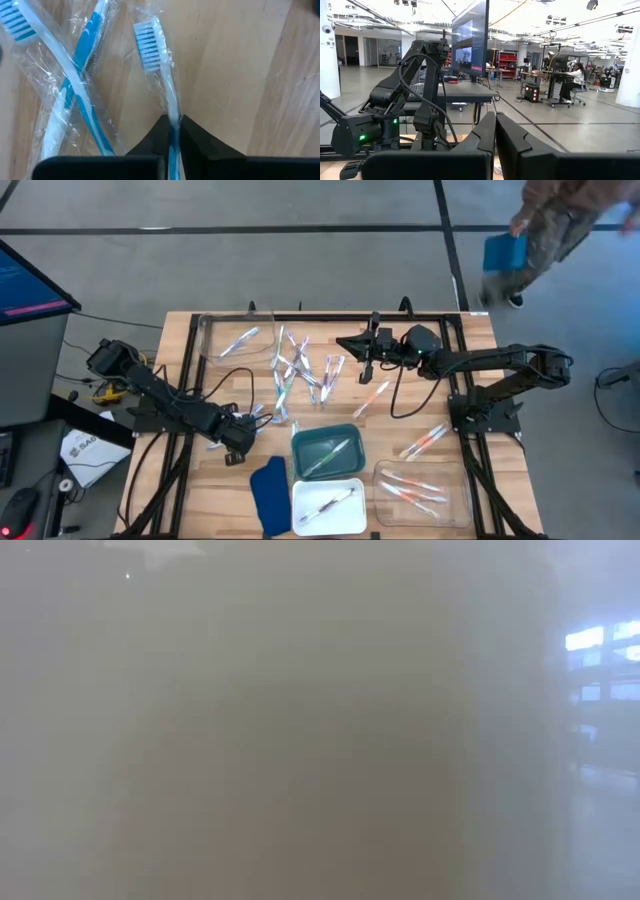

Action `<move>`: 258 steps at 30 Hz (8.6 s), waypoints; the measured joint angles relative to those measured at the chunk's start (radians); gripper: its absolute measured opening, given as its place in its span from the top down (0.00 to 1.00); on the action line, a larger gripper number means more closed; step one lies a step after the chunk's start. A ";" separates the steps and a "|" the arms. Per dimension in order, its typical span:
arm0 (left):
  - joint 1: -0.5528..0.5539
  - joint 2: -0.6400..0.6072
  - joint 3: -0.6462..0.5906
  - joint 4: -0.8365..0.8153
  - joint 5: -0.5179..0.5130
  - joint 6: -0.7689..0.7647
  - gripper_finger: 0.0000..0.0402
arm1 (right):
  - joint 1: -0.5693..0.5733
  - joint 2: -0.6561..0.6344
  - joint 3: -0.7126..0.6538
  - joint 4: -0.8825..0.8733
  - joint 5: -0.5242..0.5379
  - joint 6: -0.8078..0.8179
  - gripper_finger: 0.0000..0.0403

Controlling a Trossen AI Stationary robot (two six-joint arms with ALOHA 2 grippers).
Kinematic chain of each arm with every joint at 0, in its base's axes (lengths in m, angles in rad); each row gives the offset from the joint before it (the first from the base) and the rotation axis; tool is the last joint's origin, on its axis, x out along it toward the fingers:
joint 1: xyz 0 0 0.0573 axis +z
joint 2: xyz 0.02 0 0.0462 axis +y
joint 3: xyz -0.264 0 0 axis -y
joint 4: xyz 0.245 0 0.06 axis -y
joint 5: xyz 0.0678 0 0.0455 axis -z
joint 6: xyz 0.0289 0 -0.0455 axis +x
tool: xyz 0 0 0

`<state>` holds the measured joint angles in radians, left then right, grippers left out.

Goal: Pick & Place Toothbrushes
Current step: Put the blue toothbrush into the top transparent bin, then put the purple toothbrush into the white bin

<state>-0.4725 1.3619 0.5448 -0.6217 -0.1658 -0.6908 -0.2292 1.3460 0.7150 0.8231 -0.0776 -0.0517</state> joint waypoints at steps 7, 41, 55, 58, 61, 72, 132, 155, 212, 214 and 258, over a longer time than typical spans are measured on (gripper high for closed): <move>0.002 -0.050 0.050 -0.026 -0.014 -0.001 0.97 | 0.000 0.000 0.000 0.000 0.000 0.000 0.99; 0.938 -0.222 0.660 -0.382 -0.133 0.932 0.98 | 0.000 0.000 0.000 -0.001 0.000 0.000 0.99; 1.321 0.071 0.673 -0.362 0.007 1.344 0.98 | -0.002 0.000 0.000 -0.005 0.000 0.000 0.99; 1.353 0.122 0.673 -0.362 0.085 1.399 0.98 | -0.002 0.000 0.000 -0.023 0.000 -0.001 0.99; 1.368 0.158 0.673 -0.357 0.120 1.450 0.98 | -0.002 0.000 0.000 -0.042 0.000 -0.001 0.99; 1.426 0.236 0.663 -0.296 0.223 1.442 0.98 | -0.002 0.000 0.000 -0.063 0.000 -0.011 0.99; 1.421 0.270 0.398 0.063 0.083 1.396 0.63 | -0.002 0.000 0.000 -0.084 0.000 -0.053 0.99; 1.401 -0.133 0.400 -0.007 0.137 1.208 0.67 | -0.002 0.000 0.000 -0.084 0.000 -0.053 0.99; 0.748 -0.129 0.120 0.243 0.292 0.017 0.68 | -0.002 0.000 0.000 -0.091 0.000 -0.053 0.99; 0.748 -0.129 0.102 0.243 0.315 -0.028 0.68 | -0.002 0.000 0.000 -0.091 0.000 -0.053 0.99; 0.397 -0.234 0.162 0.216 0.124 0.150 0.95 | -0.004 0.000 0.036 -0.318 0.000 -0.034 0.99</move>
<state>-0.0756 1.1283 0.7071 -0.4055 -0.0419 -0.5412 -0.2337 1.3459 0.7514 0.5050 -0.0776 -0.0859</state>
